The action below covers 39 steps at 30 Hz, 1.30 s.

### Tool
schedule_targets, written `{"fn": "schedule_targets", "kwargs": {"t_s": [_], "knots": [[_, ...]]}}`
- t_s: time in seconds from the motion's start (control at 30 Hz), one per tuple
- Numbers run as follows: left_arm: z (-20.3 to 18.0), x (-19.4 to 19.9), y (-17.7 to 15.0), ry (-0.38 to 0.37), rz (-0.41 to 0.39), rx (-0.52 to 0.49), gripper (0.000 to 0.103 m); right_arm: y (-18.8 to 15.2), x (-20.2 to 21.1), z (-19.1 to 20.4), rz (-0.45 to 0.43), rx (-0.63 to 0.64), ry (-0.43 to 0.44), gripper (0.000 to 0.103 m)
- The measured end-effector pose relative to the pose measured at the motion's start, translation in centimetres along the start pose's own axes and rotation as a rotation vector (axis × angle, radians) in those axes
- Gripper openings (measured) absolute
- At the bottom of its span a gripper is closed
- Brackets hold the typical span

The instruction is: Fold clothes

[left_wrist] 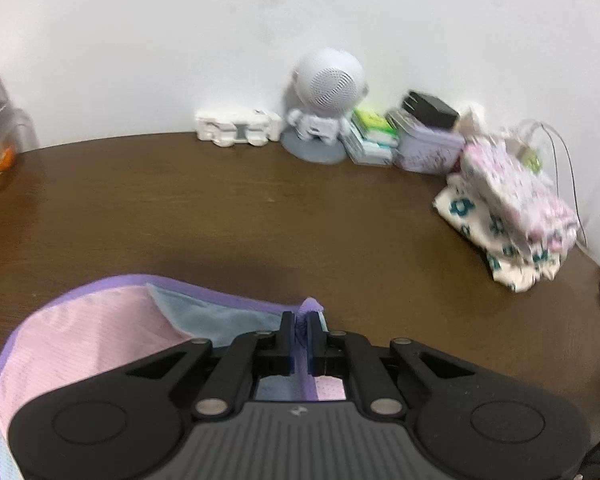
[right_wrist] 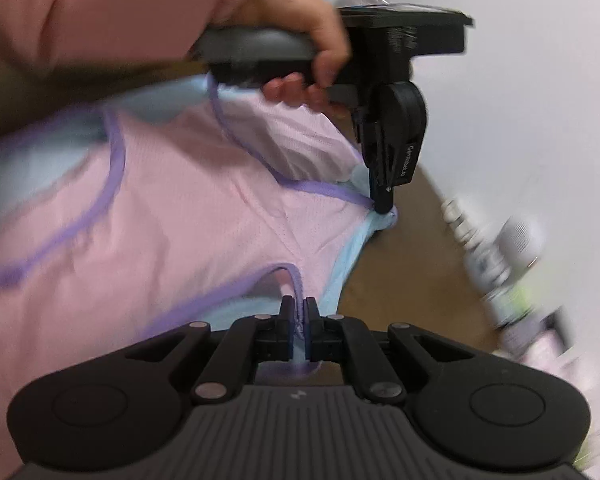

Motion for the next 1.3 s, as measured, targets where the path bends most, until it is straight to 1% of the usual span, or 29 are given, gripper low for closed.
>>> {"fn": "schedule_targets", "kwargs": {"t_s": [0.07,0.13,0.2,0.27,0.3,0.33,0.37,0.43,0.5,0.6,0.63,0.67,0.7,0.73,0.77,0.87,0.9,0.93,0.97,1.07,1.17,1.2,1.23,1.27,1.3], "knots": [[0.2,-0.4,0.2,-0.01,-0.009,0.018,0.004,0.0,-0.3,1.1,0.028,0.09,-0.041,0.004],[0.5,-1.3,0.2,-0.029,0.005,0.047,0.004,0.0,-0.4,2.0,0.034,0.136,-0.04,0.004],[0.6,-2.2,0.1,-0.035,0.015,0.066,0.004,-0.1,-0.5,2.4,0.04,0.147,-0.016,0.005],[1.0,-2.8,0.1,-0.067,0.035,0.118,0.007,-0.4,-0.2,1.8,0.018,0.08,0.003,0.011],[1.4,-2.9,0.1,-0.089,0.044,0.152,0.01,-0.6,0.0,1.4,0.004,0.042,0.012,0.024],[1.8,-2.8,0.2,-0.107,0.045,0.183,0.012,-0.8,0.2,1.0,-0.009,0.004,0.021,0.039],[2.0,-2.7,0.4,-0.111,0.04,0.196,0.013,-1.2,0.3,0.3,-0.015,-0.057,0.035,0.04],[2.0,-2.6,0.8,-0.106,0.034,0.19,0.021,-2.3,0.3,-1.3,-0.023,-0.192,0.065,0.039],[1.7,-2.7,1.2,-0.107,0.038,0.176,0.021,-3.8,-0.5,-2.9,-0.024,-0.333,0.114,0.038],[0.4,-3.3,1.6,-0.089,0.062,0.114,0.021,-5.5,-1.9,-4.5,-0.026,-0.531,0.194,0.036],[-0.1,-3.7,1.6,-0.057,0.076,0.084,0.021,-5.8,-2.3,-5.0,-0.029,-0.585,0.221,0.03],[-0.5,-4.0,1.6,-0.027,0.079,0.055,0.016,-6.1,-2.5,-5.2,-0.032,-0.618,0.241,0.021],[-0.8,-4.1,1.5,-0.009,0.075,0.039,0.004,-6.2,-2.7,-5.2,-0.035,-0.646,0.258,0.015],[-1.1,-4.2,1.5,0.005,0.071,0.028,0.004,-6.4,-2.8,-5.2,-0.039,-0.673,0.276,0.007],[-1.4,-4.3,1.4,0.019,0.067,0.017,0.003,-6.4,-2.8,-5.1,-0.039,-0.678,0.28,0.002],[-1.2,-4.4,1.6,0.027,0.031,0.057,0.003,-6.0,-1.9,-4.1,-0.033,-0.606,0.223,0.002],[-1.1,-4.4,1.8,0.026,0.014,0.079,0.003,-5.7,-1.3,-3.6,-0.031,-0.569,0.191,0.001],[-0.9,-4.6,1.9,0.017,0.005,0.113,0.003,-5.4,-0.6,-3.1,-0.03,-0.529,0.156,0.001],[-0.6,-4.7,2.0,0.004,-0.002,0.15,0.003,-5.3,-0.3,-2.8,-0.025,-0.516,0.137,0.001],[-0.9,-5.6,1.9,-0.033,0.008,0.172,0.003,-5.3,0.1,-2.2,-0.007,-0.498,0.094,0.001],[-1.0,-5.6,1.8,-0.066,0.003,0.202,0.01,-5.2,0.6,-1.7,0.01,-0.48,0.051,0.002],[-0.8,-5.2,1.8,-0.075,-0.006,0.222,0.016,-5.2,0.7,-1.5,0.015,-0.474,0.037,0.004],[-0.5,-4.6,2.0,-0.08,-0.023,0.231,0.023,-5.4,0.8,-1.7,0.01,-0.494,0.032,0.012],[-0.2,-3.9,2.1,-0.084,-0.043,0.236,0.027,-5.6,1.0,-2.0,-0.002,-0.523,0.029,0.018],[0.1,-3.2,2.2,-0.088,-0.062,0.241,0.035,-5.9,1.2,-2.5,-0.013,-0.554,0.026,0.033]]}}
Point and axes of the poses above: each gripper's, at about its wrist camera, not at the fingertips, and x roughly against the way its jaws point, z to its left, y to its top, the point moved 2 cm from there along -x, roughly the way its jaws point, and after that the axes turned 15 degrees about x, right-handed, at the moved point
